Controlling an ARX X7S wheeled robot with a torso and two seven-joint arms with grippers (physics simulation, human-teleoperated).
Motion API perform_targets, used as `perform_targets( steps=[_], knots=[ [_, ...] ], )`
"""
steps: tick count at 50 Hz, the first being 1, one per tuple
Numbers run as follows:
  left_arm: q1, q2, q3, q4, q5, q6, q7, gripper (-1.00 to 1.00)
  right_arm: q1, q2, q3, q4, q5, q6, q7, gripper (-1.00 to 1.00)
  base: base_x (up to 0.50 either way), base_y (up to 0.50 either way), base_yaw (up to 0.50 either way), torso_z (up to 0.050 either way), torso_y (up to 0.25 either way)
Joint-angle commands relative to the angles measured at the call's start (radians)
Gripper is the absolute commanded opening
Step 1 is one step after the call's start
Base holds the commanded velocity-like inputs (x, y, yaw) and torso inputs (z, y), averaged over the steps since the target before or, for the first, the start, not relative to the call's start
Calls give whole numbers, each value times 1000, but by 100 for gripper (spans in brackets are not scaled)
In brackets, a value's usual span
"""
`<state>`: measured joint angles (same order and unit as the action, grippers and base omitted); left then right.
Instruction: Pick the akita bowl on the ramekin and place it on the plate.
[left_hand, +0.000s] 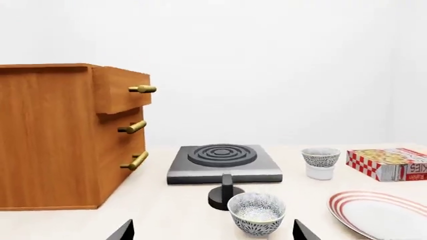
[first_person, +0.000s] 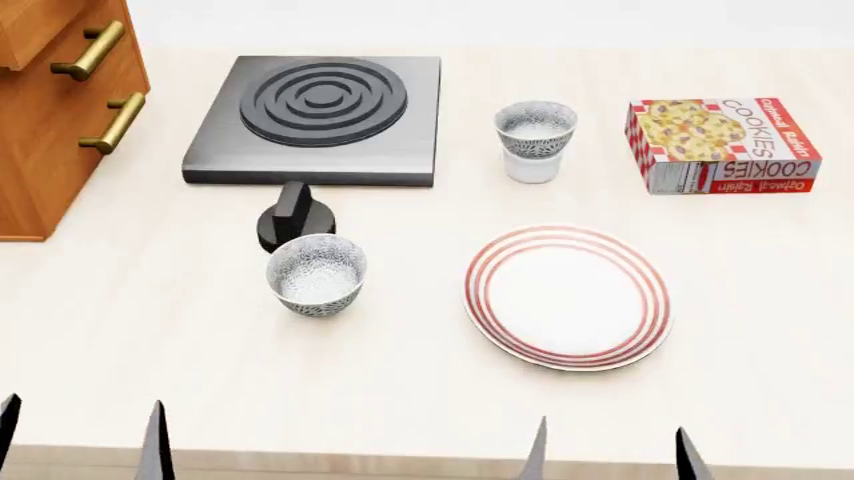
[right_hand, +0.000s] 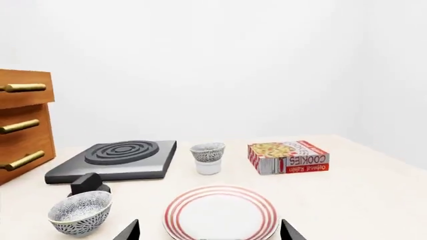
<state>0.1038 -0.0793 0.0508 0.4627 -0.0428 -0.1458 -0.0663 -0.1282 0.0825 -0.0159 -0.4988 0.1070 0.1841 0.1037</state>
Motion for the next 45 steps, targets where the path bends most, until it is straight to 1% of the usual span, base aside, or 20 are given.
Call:
perform_targets(
  steps=[1,9,13,32,45],
  knots=[
    [42,-28,-1,235,-16,-73,-29,100,-54,36,-8,-228,3,75,41,100,0,0,0,0,0],
    [60,-42,1,319,-25,-82,-46,100,-61,53,-8,-298,10,102,57,100,0,0,0,0,0],
    [64,-48,3,329,-27,-73,-52,100,-59,57,3,-321,32,126,63,100,87,0,0,0,0],
    [58,-66,5,294,-38,-51,-83,100,-51,77,-13,-317,31,138,91,100,500,0,0,0,0],
    [64,-77,10,309,-52,-50,-96,100,-52,87,-23,-310,33,133,105,100,500,0,0,0,0]
  ],
)
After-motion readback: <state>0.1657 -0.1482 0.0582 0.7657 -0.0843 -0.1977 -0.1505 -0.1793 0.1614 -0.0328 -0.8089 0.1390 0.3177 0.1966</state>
